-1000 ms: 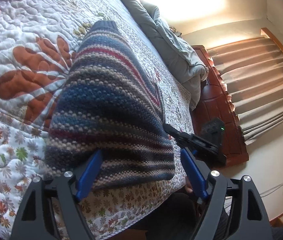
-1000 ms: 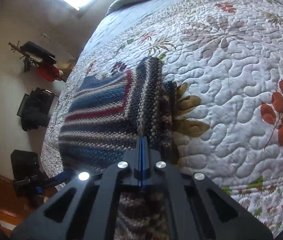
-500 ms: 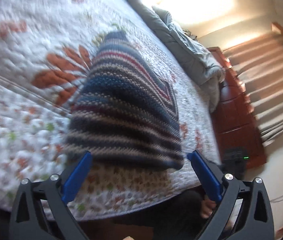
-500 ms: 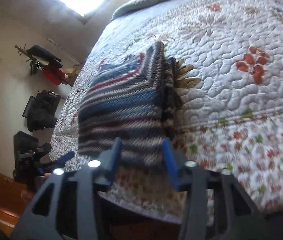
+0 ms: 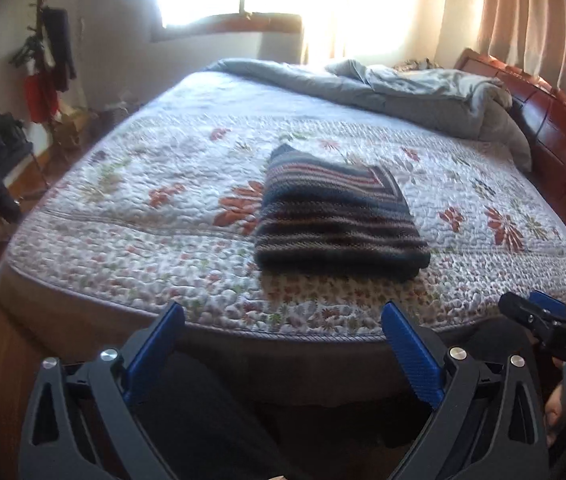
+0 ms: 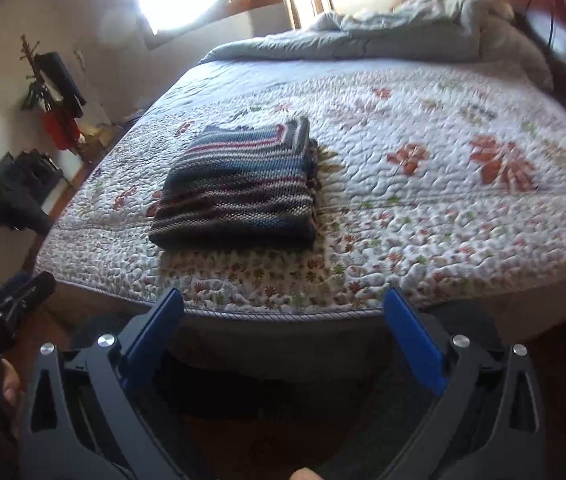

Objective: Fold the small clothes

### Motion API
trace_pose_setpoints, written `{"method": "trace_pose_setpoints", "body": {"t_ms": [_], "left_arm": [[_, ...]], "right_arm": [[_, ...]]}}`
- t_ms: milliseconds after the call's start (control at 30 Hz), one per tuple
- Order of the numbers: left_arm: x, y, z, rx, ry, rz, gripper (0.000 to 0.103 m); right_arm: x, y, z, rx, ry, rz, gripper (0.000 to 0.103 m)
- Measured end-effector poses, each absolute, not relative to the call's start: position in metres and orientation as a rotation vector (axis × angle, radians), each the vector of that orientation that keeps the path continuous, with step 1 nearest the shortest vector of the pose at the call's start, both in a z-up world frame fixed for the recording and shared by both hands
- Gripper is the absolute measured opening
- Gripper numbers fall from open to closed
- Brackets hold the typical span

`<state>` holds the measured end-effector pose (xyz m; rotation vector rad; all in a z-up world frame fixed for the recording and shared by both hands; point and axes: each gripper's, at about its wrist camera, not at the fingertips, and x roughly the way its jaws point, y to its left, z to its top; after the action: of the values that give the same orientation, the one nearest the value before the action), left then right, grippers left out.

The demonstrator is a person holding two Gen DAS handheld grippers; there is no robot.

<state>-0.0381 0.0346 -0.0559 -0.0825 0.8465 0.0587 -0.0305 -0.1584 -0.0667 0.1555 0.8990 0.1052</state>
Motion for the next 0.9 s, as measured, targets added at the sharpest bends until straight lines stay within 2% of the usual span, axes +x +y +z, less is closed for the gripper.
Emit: {"method": "trace_pose_setpoints", "body": {"t_ms": [333,900], "left_arm": [[-0.081,0.031,-0.01,-0.063,0.762,0.067,0.099],[-0.079,0.023,-0.029,-0.046,0.849,0.062,0.099]], "right_arm": [[-0.069,-0.134,-0.026,0.042,0.855,0.083,0.1],[-0.072,-0.137,-0.011,0.014,0.821,0.041,0.1]]}}
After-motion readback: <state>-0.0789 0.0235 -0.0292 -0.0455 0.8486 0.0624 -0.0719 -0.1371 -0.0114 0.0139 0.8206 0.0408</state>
